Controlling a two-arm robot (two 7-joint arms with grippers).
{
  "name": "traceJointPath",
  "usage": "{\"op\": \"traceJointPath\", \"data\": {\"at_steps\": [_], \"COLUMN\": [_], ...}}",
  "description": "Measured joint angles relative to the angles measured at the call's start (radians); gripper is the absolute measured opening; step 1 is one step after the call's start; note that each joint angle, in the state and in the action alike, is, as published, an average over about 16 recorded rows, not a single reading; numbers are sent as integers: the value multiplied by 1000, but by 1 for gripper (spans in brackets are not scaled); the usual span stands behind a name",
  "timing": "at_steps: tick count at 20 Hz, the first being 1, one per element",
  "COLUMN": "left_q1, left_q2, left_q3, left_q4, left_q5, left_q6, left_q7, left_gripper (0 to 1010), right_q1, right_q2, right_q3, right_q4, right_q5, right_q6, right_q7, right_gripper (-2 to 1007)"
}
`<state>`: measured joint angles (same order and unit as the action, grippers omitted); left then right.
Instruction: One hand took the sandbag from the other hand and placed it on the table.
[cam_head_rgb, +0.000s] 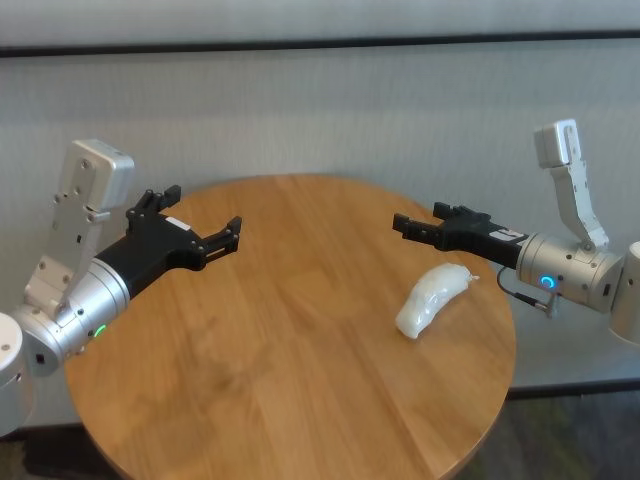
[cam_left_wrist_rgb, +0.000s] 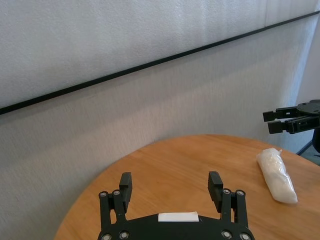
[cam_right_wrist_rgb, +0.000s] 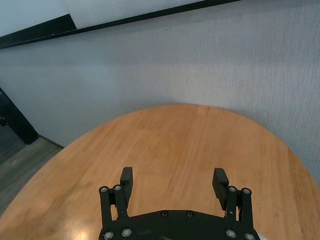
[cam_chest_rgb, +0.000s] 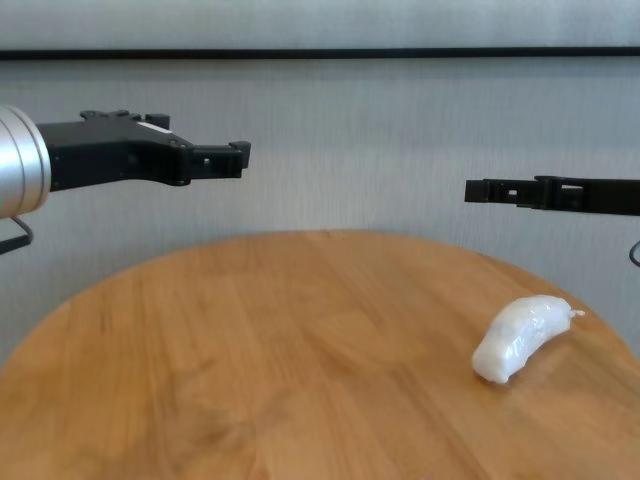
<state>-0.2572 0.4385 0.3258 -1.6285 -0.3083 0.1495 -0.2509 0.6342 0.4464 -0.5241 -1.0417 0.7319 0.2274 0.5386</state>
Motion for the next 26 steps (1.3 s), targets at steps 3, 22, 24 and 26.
{"op": "traceJointPath", "data": {"at_steps": [3, 22, 24, 26], "left_q1": [0, 0, 0, 0], "left_q2": [0, 0, 0, 0], "left_q3": [0, 0, 0, 0], "left_q4": [0, 0, 0, 0], "left_q5": [0, 0, 0, 0], "left_q6": [0, 0, 0, 0], "left_q7": [0, 0, 0, 0], "left_gripper": [1002, 1002, 1002, 1002], "right_q1": [1, 35, 39, 41], "right_q2": [-6, -120, -134, -147], "right_q3": [-6, -73, -76, -77], "right_q4": [-1, 1, 1, -1], "right_q5": [-7, -125, -141, -157], "right_q6": [0, -37, -48, -61], "right_q7": [3, -11, -27, -45], "right_gripper": [1000, 1000, 1000, 1000]}}
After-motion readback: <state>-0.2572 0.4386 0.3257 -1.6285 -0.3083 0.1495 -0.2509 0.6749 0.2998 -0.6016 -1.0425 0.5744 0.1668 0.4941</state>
